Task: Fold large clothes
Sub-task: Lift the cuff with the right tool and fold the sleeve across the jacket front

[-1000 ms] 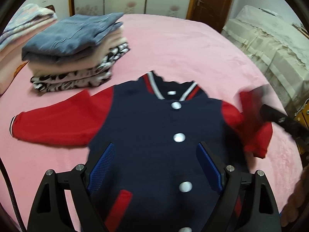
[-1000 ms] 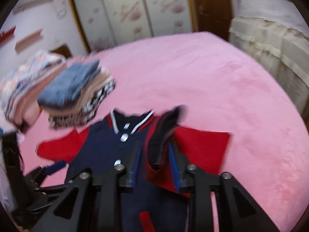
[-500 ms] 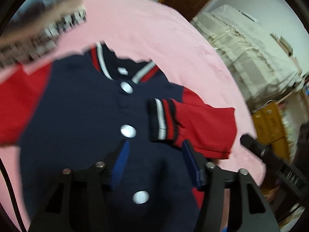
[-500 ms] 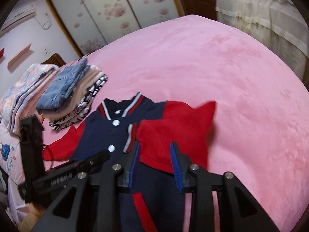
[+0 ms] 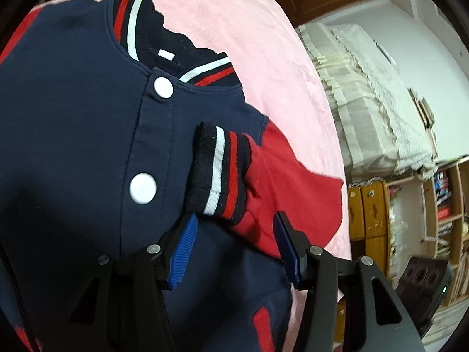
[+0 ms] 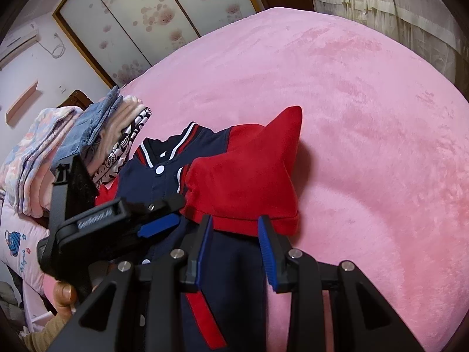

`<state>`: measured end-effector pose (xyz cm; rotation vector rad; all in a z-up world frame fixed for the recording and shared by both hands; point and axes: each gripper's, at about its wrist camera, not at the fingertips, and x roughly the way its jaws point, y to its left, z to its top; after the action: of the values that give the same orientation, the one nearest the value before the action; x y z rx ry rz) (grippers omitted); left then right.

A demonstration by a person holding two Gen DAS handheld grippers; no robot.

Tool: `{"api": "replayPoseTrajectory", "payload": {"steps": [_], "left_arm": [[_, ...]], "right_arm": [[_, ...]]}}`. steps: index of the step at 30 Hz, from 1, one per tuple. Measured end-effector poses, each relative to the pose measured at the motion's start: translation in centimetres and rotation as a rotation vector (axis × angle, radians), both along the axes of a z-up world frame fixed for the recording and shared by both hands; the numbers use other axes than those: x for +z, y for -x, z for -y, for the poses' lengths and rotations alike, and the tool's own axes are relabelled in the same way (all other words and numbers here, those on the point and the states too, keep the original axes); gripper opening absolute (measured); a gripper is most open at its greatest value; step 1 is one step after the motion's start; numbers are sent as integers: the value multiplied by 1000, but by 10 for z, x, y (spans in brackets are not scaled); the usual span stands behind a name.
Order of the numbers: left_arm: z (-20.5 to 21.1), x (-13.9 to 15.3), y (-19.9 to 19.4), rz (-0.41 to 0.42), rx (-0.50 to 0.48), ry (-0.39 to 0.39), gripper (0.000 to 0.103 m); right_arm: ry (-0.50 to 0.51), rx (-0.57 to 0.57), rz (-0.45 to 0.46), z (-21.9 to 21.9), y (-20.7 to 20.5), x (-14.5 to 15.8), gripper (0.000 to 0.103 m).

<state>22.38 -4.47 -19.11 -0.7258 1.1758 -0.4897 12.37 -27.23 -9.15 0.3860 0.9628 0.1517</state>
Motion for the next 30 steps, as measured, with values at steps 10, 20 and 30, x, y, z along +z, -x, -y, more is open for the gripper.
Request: {"api": "replayPoseTrajectory", "payload": {"steps": [10, 20, 30], "left_arm": [[-2, 6, -8, 38, 152, 38, 11], [-29, 89, 5, 341, 299, -221, 8], [-79, 41, 22, 208, 339, -442, 12]], "right_arm": [[-19, -13, 6, 6, 6, -1, 32], [28, 11, 18, -5, 4, -2, 32], [96, 45, -36, -19, -9, -15, 32]]}}
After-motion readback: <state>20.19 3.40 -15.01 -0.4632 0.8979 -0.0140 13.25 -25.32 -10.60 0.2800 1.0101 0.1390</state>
